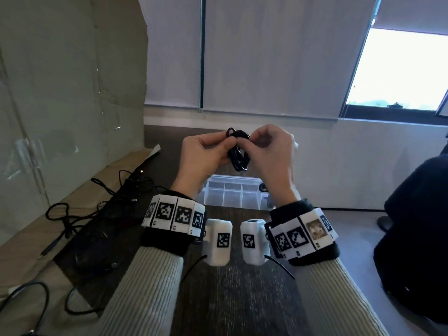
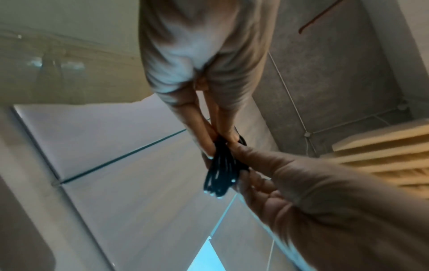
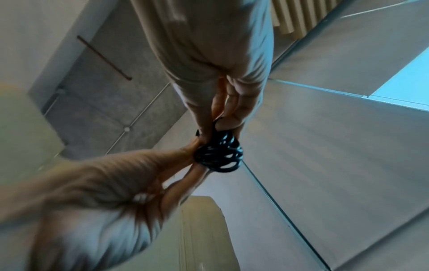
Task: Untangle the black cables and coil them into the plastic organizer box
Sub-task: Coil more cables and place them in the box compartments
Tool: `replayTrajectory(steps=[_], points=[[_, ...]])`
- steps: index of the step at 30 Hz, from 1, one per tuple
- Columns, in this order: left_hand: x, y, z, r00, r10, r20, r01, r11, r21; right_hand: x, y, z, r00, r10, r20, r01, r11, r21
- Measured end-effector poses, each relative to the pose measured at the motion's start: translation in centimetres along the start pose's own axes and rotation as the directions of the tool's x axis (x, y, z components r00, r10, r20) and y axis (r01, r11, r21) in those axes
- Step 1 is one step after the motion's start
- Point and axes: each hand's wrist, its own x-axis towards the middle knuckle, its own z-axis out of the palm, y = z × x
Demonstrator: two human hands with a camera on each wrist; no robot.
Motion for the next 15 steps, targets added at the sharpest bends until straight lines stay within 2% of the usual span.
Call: replayTrajectory(steps=[2, 5, 8, 11, 15], points=[[0.0, 0.1, 0.4, 0.999, -0.016, -0.048, 0.012, 0.997, -0.079, 0.6, 0.4, -0.5, 0.995, 0.047, 0.086, -0.054, 0.995, 0.083], [0.1, -0.1, 0.5, 0.996, -0.025, -0.091, 0.015, 0.994, -0.106, 0.8, 0.8, -0.7, 0.986, 0.026, 0.166, -0.049, 0.989, 0.140], [0.2, -0.4, 0.4, 0.997, -0.014, -0.073, 0.012, 1.000, -0.027, 0.6, 1.0, -0.5, 0.995, 0.051, 0.085, -0.064, 0.987, 0.150], [0.2, -0.7, 0.7, 0.998, 0.029, -0.046, -0.023, 0.991, 0.129, 0.3, 1.2, -0.2, 0.996, 0.090, 0.009, -0.090, 0.982, 0.169], [0.1, -1.4, 0.8, 0.999, 0.027, 0.030, -0.035, 0.945, 0.325, 0.6, 1.9, -0.4, 0.993, 0.116, -0.021, -0.114, 0.990, 0.080]])
